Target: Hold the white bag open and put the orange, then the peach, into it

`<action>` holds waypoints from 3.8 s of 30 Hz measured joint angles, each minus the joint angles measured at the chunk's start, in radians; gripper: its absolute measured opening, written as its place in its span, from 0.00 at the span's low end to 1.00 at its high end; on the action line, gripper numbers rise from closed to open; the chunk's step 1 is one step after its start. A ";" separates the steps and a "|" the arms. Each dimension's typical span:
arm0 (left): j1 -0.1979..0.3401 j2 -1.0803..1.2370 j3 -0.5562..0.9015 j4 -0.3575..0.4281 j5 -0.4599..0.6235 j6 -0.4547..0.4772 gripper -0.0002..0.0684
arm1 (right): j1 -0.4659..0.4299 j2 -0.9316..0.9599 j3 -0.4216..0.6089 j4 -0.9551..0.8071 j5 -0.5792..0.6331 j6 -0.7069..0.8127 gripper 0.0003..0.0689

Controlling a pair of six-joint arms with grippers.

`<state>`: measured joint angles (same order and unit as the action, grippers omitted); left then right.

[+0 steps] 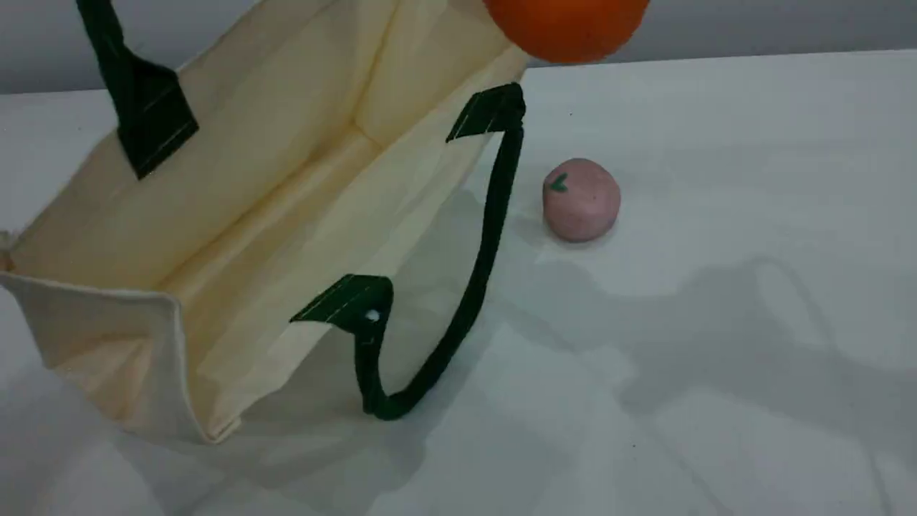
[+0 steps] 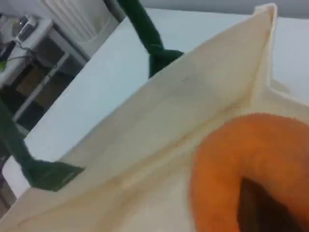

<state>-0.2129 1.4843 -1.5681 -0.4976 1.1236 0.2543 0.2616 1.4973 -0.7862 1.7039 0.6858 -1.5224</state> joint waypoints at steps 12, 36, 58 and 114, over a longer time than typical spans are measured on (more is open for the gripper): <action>0.000 0.000 0.000 -0.002 0.000 0.000 0.10 | 0.255 0.124 -0.099 0.046 -0.129 -0.033 0.05; 0.000 0.000 0.000 -0.012 0.001 0.000 0.10 | 0.498 0.594 -0.481 0.042 -0.284 -0.048 0.05; 0.000 0.000 -0.001 -0.051 0.009 0.026 0.10 | 0.496 0.536 -0.487 0.040 -0.300 -0.048 0.93; 0.002 -0.010 -0.001 0.025 0.003 -0.004 0.10 | 0.039 0.672 -0.409 -0.357 -0.397 0.232 0.82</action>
<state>-0.2112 1.4740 -1.5690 -0.4725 1.1268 0.2507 0.3003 2.1691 -1.1948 1.3474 0.2884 -1.2906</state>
